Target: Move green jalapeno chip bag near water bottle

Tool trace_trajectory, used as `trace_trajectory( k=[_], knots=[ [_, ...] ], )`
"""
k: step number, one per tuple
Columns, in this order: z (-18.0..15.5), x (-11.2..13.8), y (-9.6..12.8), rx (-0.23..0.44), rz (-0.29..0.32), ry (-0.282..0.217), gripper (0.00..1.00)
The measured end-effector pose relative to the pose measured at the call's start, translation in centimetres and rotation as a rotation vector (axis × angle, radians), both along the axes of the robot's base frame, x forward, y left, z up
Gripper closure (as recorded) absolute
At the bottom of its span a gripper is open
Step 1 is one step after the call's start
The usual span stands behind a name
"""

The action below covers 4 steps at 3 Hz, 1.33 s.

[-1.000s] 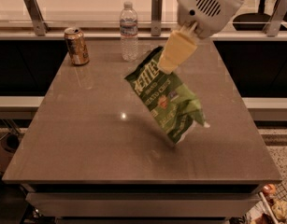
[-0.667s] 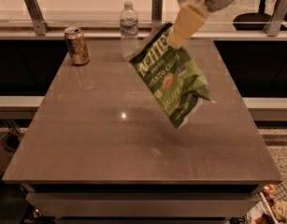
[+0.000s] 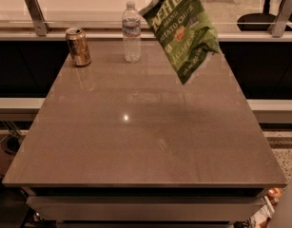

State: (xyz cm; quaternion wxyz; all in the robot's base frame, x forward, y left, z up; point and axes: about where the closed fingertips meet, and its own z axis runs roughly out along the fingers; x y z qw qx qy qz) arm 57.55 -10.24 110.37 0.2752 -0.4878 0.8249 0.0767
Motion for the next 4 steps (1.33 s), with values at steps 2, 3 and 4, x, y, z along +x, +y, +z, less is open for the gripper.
trace_trajectory(
  k=[2,3,4],
  knots=[
    [2.3,1.8,0.8,0.052,-0.017,-0.099,1.00],
    [2.3,3.2,1.1,0.054,-0.008,-0.126,1.00],
    [1.6,5.5,1.0,0.048,0.014,-0.144,1.00]
  ],
)
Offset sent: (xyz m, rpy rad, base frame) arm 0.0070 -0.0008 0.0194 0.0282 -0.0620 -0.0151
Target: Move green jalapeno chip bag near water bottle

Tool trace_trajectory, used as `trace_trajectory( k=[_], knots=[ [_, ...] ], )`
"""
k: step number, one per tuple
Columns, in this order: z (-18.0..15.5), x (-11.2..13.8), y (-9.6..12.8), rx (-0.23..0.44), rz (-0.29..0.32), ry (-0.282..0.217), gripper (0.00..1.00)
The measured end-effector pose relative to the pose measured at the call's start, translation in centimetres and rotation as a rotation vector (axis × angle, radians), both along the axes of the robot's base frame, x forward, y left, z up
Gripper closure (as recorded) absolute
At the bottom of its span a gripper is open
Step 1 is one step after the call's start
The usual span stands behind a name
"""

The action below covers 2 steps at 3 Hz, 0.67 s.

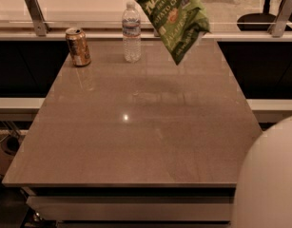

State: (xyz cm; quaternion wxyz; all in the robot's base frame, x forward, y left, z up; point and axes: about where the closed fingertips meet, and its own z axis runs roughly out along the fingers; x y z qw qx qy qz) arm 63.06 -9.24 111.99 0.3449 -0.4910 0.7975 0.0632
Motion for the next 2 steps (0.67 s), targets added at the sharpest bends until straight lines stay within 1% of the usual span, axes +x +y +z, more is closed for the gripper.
trace_trajectory(
  k=[1,2],
  knots=[
    [-1.3,2.3,-0.4,0.003,-0.015,-0.005,1.00],
    [-2.8,4.1,-1.2,0.015,-0.049,0.002,1.00]
  ],
)
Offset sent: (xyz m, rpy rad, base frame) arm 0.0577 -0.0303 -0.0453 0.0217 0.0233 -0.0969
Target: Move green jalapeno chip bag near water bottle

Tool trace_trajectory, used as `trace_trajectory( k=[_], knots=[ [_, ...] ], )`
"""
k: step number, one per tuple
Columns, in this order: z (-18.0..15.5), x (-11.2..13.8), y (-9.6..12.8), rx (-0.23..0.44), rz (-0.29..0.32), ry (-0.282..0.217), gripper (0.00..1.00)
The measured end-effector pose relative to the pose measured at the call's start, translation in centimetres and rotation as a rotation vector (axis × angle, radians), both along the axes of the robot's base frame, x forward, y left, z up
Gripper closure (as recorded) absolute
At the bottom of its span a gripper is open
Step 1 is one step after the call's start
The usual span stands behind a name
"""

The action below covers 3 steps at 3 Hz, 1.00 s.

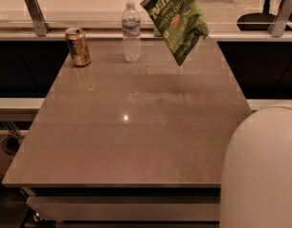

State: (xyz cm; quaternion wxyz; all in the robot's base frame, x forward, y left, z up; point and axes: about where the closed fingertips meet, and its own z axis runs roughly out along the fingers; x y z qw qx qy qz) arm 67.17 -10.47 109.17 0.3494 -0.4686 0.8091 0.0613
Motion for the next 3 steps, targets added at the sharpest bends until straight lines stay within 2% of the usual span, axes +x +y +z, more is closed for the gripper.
trace_trajectory(
  k=[2,3],
  knots=[
    [-3.7,3.8,-0.1,0.048,-0.036,0.032,1.00],
    [-3.9,4.0,0.2,0.048,-0.034,0.033,0.81]
  ],
)
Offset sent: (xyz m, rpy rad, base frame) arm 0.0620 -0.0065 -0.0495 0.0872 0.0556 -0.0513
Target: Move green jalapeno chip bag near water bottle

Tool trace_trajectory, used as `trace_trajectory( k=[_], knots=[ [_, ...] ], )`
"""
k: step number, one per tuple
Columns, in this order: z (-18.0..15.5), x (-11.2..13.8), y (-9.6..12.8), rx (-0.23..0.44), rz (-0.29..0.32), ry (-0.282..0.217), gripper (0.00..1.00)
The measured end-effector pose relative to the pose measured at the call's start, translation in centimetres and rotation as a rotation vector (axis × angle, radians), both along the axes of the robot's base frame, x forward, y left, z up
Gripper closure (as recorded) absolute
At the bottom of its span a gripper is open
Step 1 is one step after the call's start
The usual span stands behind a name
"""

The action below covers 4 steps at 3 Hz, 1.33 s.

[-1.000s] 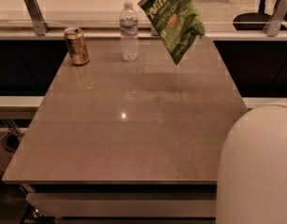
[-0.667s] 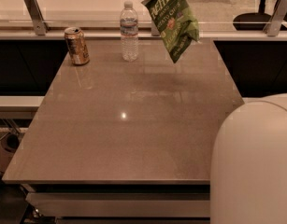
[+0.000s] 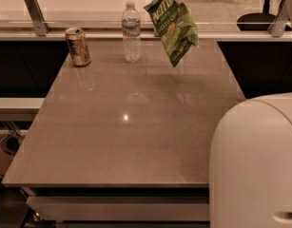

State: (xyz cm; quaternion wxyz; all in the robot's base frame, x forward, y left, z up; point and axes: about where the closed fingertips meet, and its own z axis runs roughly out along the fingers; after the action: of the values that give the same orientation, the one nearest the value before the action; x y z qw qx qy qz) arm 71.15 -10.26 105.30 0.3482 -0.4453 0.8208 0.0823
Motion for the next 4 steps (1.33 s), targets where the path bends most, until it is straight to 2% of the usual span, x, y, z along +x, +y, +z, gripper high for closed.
trace_trajectory(
  k=[3,4],
  knots=[
    [-0.82,0.77,0.78,0.004,0.006,0.003,0.12],
    [-1.07,0.98,1.01,0.005,0.008,0.005,0.00]
  ],
)
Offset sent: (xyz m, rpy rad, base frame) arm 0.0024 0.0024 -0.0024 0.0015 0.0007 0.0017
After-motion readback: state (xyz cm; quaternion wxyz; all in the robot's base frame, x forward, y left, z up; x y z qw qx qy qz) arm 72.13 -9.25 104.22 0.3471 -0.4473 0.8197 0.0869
